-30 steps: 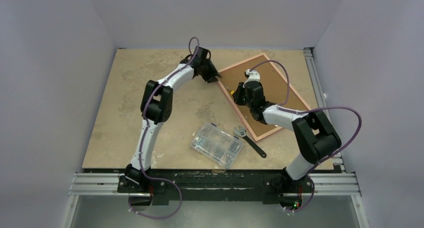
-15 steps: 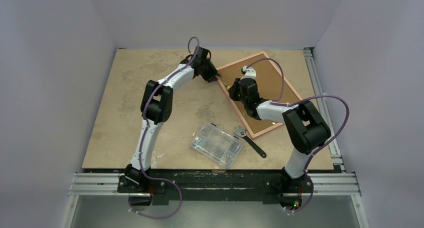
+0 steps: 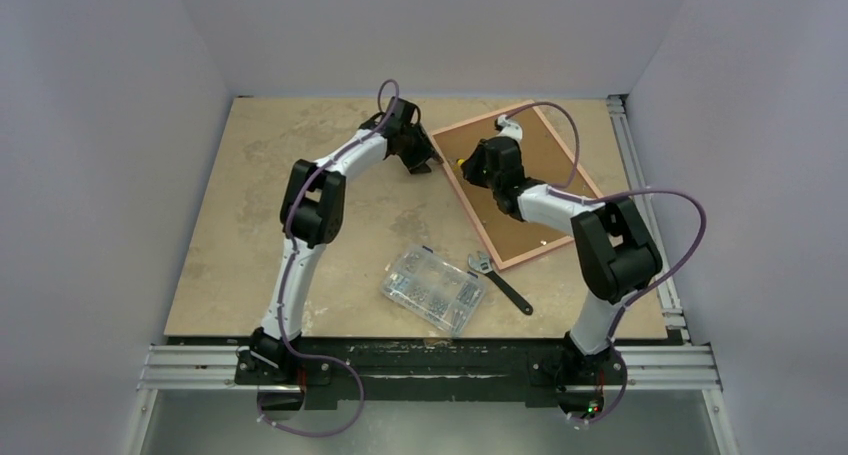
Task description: Take the photo out of the frame
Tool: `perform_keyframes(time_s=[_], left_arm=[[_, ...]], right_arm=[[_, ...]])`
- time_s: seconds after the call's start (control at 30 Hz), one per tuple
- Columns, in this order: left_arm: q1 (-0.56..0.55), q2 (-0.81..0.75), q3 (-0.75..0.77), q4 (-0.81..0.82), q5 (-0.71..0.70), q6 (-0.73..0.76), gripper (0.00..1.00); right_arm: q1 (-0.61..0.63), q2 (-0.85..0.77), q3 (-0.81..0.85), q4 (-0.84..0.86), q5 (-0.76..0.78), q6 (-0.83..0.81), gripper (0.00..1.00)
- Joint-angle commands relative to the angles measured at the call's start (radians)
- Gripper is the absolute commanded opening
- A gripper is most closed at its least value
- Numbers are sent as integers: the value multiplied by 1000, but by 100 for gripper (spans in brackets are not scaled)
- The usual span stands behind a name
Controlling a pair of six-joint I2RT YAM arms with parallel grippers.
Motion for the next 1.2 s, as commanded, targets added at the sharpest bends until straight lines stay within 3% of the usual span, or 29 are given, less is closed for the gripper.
perform_keyframes(time_s=[0.0,0.13,0.5,0.8,1.0,1.17], left_arm=[[28,-123,-26,40,79,91,46],[41,-158,-53,77,107,113,53],[42,-85,2,82,138,94,52],[33,43,95,72,127,15,35],[6,67,69,114,149,-58,33],[0,58,48,115,149,-67,32]], right_arm=[[-22,-90,12,-1,-72,77,0],[-22,-104,-46,27,-78,21,0],[-18,-48,-65,35,-78,-36,0],[-7,20,-63,110,-120,-49,0],[13,80,-41,215,-28,-70,0],[14,136,57,151,93,-81,0]])
